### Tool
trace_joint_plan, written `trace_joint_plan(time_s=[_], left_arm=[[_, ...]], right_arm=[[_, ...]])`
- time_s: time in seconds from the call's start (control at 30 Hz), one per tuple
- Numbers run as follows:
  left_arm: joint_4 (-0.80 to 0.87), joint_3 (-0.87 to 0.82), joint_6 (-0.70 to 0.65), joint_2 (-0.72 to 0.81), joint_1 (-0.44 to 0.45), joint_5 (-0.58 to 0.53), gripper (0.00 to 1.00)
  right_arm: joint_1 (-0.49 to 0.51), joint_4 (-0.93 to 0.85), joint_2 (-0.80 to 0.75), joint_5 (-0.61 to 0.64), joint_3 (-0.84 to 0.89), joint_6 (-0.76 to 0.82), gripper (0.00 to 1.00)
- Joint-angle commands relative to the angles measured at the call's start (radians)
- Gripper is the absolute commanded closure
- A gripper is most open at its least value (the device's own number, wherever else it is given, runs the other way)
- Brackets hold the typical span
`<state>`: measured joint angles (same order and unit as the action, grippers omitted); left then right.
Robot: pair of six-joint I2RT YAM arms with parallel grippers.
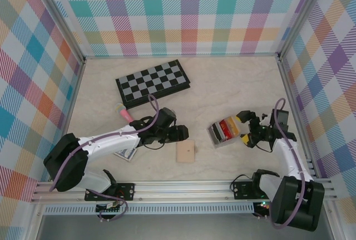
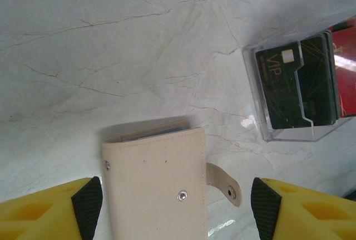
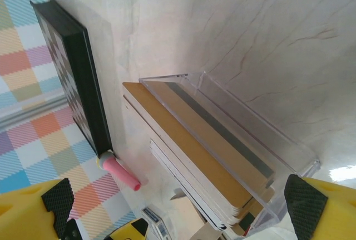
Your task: Put the credit cards into the card holder
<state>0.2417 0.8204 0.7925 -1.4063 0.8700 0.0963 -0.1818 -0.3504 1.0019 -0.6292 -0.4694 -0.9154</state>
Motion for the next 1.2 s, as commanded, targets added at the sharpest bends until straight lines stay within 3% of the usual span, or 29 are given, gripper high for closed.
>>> trace_joint_plan(time_s=[0.0, 0.53, 0.9, 1.17], left_arm=[[0.002, 0.020, 0.011, 0.001, 0.009, 0.031, 0.27], [-0.012, 0.041, 0.078, -0.042, -0.018, 0.045, 0.29], [-0.025, 0.035, 0.105, -0.060, -0.065, 0.071, 0.29], [-0.121, 0.023, 0.153, -0.096, -0.123, 0.129, 0.30]], right_arm=[[0.081, 0.117, 0.029, 0.040, 0.013, -0.095, 0.00], [0.356, 0.302, 0.360, 0.093, -0.172, -0.106, 0.00], [0.409, 0.286, 0.626, -0.031, -0.394, 0.058, 0.00], [0.441, 0.221, 0.701, -0.103, -0.515, 0.140, 0.03]])
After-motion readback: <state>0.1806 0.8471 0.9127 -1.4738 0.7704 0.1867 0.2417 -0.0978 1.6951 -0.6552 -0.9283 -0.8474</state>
